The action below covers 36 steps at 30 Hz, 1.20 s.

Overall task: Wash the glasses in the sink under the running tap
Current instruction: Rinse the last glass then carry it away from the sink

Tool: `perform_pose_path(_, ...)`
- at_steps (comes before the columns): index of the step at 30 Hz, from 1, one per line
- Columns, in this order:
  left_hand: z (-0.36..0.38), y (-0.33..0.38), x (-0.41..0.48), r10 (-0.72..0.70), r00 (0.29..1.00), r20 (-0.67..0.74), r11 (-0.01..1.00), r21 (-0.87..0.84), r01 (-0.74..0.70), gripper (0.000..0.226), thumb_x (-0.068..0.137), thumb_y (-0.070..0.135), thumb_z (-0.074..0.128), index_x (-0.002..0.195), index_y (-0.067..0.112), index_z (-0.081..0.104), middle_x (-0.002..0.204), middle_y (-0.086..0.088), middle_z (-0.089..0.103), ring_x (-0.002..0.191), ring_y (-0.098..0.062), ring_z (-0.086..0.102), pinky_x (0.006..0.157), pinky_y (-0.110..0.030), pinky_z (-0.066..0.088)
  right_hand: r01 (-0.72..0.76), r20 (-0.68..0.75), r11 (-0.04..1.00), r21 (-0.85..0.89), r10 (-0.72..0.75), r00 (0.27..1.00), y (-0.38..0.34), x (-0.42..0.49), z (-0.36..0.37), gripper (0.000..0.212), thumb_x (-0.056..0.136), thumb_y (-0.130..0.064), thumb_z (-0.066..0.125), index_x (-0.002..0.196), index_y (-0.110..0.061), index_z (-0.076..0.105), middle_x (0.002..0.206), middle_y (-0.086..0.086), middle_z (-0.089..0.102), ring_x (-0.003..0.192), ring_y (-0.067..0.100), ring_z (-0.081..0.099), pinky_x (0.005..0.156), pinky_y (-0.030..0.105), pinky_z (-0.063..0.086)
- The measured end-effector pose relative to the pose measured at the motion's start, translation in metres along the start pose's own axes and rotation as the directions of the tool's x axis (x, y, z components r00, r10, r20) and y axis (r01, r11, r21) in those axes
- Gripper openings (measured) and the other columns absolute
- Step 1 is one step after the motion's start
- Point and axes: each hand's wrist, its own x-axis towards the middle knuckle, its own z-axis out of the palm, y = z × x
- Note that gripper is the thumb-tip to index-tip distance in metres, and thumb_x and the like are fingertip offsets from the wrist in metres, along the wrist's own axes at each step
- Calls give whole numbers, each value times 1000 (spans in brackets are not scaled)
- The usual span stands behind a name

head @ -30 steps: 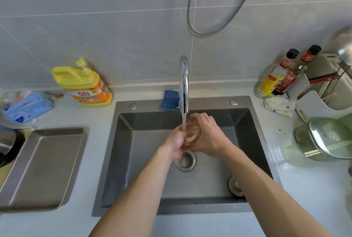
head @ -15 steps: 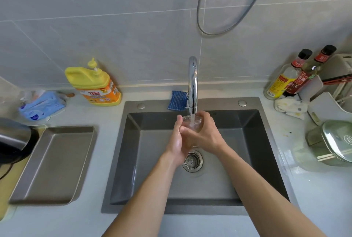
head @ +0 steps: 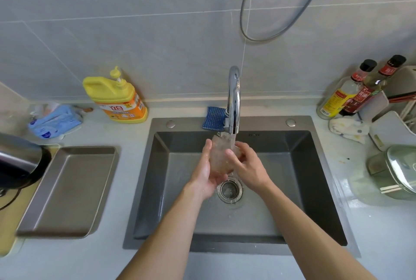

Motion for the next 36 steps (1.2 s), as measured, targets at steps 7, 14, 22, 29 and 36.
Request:
perform_pose_path(7,28,-16,10,-91,995,-45,980,174,98,72,106,63,26,113,15,78,103,-13,80,94,-30,78,92,-49,62,-141,-75,934,329,175,982,-8,-3,4,64,87,-54,77,133,-26,43,120,7,67,98,17,73,74,28,58)
perform_pose_path(14,49,-14,7,354,935,25,873,350,-340,50,109,52,35,97,18,71,83,5,73,67,4,69,55,-13,51,-79,-78,981,178,94,992,-9,-1,1,107,82,-91,39,160,-25,3,146,9,54,138,25,53,114,49,45)
perform_pose_path(22,47,-5,14,96,994,54,992,81,-100,75,96,82,25,100,28,78,93,3,82,89,-13,79,86,-40,58,-44,50,935,353,28,998,-8,-6,-19,104,88,-50,77,161,-47,4,150,-7,46,126,12,63,95,29,58)
perform_pose_path(29,32,-8,6,27,988,152,989,142,-49,82,92,85,31,121,22,75,117,-10,78,110,-23,75,98,-43,57,-198,-52,953,231,215,975,-22,2,-11,70,85,-76,61,125,-20,48,114,0,69,102,16,71,96,43,59)
perform_pose_path(36,2,-5,18,162,947,278,913,322,-250,95,51,33,102,132,10,57,122,-17,72,118,-35,69,101,-50,57,-154,-7,971,183,158,987,-20,18,-14,44,110,-36,33,125,-20,71,112,-3,75,109,14,70,87,27,53)
